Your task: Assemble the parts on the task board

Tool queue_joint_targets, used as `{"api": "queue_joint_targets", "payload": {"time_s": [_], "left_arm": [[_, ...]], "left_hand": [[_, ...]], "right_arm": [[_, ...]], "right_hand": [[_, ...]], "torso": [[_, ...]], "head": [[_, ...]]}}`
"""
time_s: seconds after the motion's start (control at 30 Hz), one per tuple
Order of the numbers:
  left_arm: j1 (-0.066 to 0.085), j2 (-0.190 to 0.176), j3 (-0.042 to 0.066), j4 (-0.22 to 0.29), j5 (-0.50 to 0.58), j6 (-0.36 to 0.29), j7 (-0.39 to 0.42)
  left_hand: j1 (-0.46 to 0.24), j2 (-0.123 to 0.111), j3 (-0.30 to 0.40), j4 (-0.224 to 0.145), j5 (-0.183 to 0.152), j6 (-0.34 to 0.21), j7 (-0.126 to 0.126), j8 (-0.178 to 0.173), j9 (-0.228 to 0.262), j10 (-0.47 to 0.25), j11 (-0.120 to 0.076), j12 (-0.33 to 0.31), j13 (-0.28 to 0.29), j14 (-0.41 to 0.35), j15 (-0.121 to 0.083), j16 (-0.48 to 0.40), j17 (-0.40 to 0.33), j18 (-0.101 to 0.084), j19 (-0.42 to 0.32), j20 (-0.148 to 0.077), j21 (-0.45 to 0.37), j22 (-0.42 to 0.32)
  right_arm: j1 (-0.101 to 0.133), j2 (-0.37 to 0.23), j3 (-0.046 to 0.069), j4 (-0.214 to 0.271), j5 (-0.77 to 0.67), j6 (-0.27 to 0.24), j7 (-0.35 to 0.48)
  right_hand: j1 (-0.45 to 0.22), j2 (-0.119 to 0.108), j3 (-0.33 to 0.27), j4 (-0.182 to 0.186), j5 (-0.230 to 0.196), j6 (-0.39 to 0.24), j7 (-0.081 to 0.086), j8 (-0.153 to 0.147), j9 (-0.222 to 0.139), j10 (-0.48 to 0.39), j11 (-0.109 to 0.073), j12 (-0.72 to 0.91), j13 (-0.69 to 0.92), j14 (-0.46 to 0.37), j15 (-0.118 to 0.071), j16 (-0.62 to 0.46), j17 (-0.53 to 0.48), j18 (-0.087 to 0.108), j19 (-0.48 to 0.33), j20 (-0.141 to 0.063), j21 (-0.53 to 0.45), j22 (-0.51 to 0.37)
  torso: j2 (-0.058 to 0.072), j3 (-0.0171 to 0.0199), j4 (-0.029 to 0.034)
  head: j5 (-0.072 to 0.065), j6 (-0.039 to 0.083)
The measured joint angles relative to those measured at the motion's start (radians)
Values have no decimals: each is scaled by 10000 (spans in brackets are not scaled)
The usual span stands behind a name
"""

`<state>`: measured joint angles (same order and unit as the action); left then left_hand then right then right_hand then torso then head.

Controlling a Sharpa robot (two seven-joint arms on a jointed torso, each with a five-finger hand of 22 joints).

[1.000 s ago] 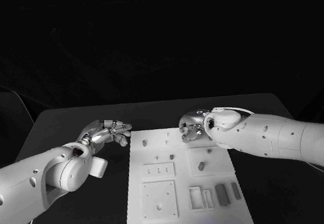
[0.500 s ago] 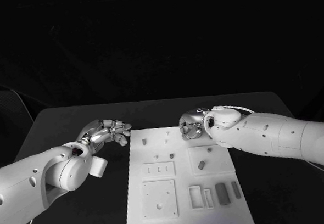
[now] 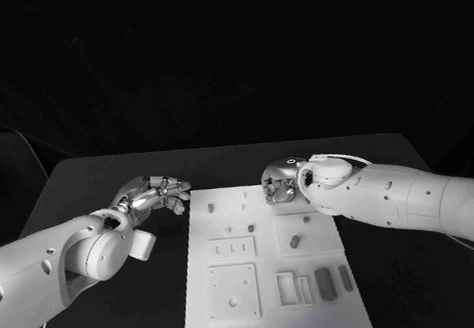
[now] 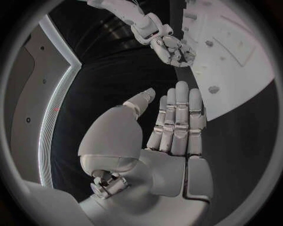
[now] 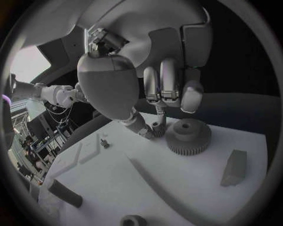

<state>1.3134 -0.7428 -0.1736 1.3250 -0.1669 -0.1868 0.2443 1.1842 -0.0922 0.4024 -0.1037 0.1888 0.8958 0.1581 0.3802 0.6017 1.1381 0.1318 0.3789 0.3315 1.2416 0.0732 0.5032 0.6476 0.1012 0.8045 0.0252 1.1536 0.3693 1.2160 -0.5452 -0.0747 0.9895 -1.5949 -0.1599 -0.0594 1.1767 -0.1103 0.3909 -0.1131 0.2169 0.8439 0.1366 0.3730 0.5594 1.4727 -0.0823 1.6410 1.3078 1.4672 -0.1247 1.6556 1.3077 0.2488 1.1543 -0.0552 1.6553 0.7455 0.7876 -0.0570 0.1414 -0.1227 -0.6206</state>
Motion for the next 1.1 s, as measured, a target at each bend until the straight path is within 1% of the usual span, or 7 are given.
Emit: {"api": "queue_joint_targets", "payload": {"time_s": [0.13,0.23,0.37,0.47,0.6,0.63,1.1], "left_arm": [[0,-4,0,-14,16,8,-34],[0,-6,0,-20,33,19,-70],[0,-7,0,-36,52,33,-109],[0,-4,-1,-47,60,39,-126],[0,-3,-1,-52,66,45,-142],[0,-1,-1,-55,67,46,-144],[0,-7,-1,-93,77,55,-165]], "left_hand": [[0,0,0,0,0,-10,-10,-20,-5,0,0,-4,0,0,0,0,12,1,0,0,0,-10],[-43,-43,-54,0,0,-81,-9,-55,-27,-27,26,-66,-17,0,0,0,24,1,0,0,0,-18],[-67,-67,-55,-1,0,-82,-9,-92,-27,-39,37,-73,-17,-1,0,0,24,1,0,0,0,-20],[-67,-67,-55,-1,0,-81,-9,-92,-35,-39,37,-73,-17,-1,-1,0,24,1,0,0,0,-20],[-67,-67,-55,-1,0,-82,-9,-92,-35,-39,37,-73,-17,-1,-1,0,23,2,-1,0,0,-19],[-67,-67,-55,-1,0,-81,-10,-92,-35,-39,37,-73,-17,-1,0,0,24,2,-1,0,0,-19],[-66,-66,-54,-1,0,-81,-9,-92,-35,-38,37,-73,-16,-1,-1,-38,32,1,-1,1,0,-20]], "right_arm": [[7,-24,4,35,0,-4,-17],[14,-24,11,42,0,-9,-17],[22,-49,13,77,0,-12,-17],[25,-70,18,106,0,-18,-17],[30,-91,21,128,1,-20,-8],[31,-93,21,130,1,-21,-5],[45,-200,34,215,19,-33,79]], "right_hand": [[-30,-30,0,0,0,-31,56,-152,0,0,1,0,0,1,1,0,0,1,-1,1,0,68],[-104,-105,27,-28,0,-170,11,-284,2,0,1,0,0,0,1,0,0,1,-1,1,0,130],[-83,-135,27,-27,0,-420,-19,-288,349,-1,2,0,0,0,0,0,0,0,-2,2,0,188],[-117,-201,27,-27,0,-476,-42,-288,350,-1,2,0,0,0,0,0,-1,0,-2,3,0,209],[-117,-201,27,-27,0,-481,-37,-288,353,-1,2,0,-1,0,1,0,-1,1,-2,3,0,209],[-117,-201,27,-27,0,-503,-40,-288,490,-1,2,0,-1,0,1,0,-1,1,-3,3,0,208],[-117,-200,27,-27,0,-542,-9,-288,495,-2,3,0,-1,0,1,0,-1,0,-6,7,0,217]], "torso": [[12,7,5],[25,12,11],[42,14,12],[52,20,12],[64,19,12],[69,20,12],[105,22,22]], "head": [[-15,1],[-26,1],[-29,-4],[-37,-6],[-44,-6],[-47,-1],[-79,32]]}}
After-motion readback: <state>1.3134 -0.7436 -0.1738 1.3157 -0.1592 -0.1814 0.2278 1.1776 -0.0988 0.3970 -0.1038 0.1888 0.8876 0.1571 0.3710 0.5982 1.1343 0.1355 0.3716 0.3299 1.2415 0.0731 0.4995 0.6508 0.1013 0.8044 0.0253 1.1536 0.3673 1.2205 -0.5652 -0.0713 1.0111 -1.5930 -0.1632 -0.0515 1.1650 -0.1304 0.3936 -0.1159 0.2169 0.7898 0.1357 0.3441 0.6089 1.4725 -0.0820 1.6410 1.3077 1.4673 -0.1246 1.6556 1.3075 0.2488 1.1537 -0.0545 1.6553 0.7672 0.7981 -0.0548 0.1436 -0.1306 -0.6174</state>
